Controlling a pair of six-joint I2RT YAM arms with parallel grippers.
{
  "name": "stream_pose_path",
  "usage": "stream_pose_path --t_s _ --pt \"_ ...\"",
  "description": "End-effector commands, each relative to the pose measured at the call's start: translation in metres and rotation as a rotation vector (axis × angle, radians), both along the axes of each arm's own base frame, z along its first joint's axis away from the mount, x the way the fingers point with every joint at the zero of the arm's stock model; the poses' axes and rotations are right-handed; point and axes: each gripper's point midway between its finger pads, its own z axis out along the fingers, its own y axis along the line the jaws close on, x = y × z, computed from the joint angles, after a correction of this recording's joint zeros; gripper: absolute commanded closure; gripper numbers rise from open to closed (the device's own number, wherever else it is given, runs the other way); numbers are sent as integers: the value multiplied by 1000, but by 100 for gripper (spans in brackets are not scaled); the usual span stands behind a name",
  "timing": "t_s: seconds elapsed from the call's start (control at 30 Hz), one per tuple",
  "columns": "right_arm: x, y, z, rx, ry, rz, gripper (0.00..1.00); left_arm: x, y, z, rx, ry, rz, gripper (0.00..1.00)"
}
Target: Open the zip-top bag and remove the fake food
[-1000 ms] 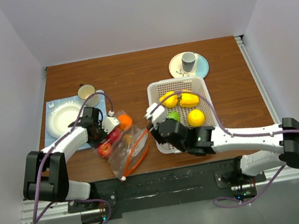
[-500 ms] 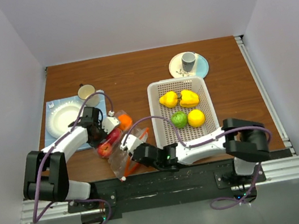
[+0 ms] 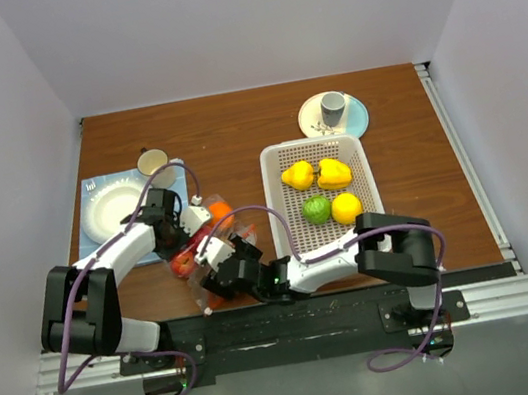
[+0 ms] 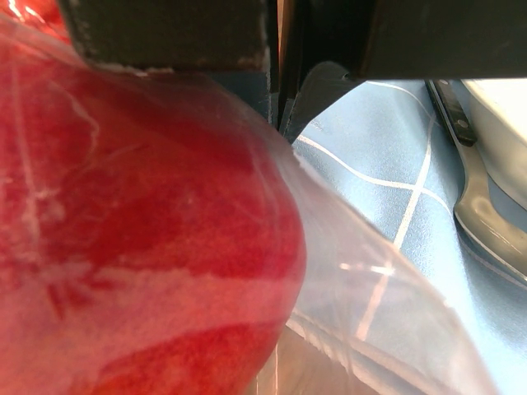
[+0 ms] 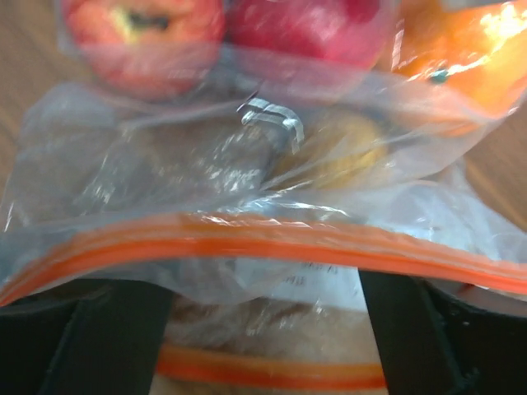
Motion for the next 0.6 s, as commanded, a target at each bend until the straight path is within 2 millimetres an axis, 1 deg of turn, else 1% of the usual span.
stream_pose_path --t_s 0.0,0.07,0.1,0.17,0.3,0.33,0.4,0.43,0.53,0.57 --pt "39 16 53 144 -109 -96 5 -19 4 -14 11 76 -9 94" --pt "48 14 52 139 -112 -114 5 -18 3 -14 11 76 -9 94" --pt "57 10 53 141 -112 -133 4 -19 3 -14 9 80 -10 94" --pt "63 7 51 142 -107 -143 4 -20 3 -15 7 82 -10 94" --pt "75 4 40 141 -73 -171 4 -21 2 -17 6 83 -12 94" --pt "76 3 27 118 -60 -174 4 -20 3 -17 7 85 -11 94" --pt "78 7 18 114 -37 -175 4 -20 3 -16 8 83 -12 94" --pt "78 8 8 99 -26 -175 4 -20 3 -16 7 85 -12 94" --pt "76 15 -4 101 2 -164 4 -20 3 -14 10 83 -16 94" --pt "77 17 -5 106 5 -162 4 -21 4 -15 12 84 -17 94"
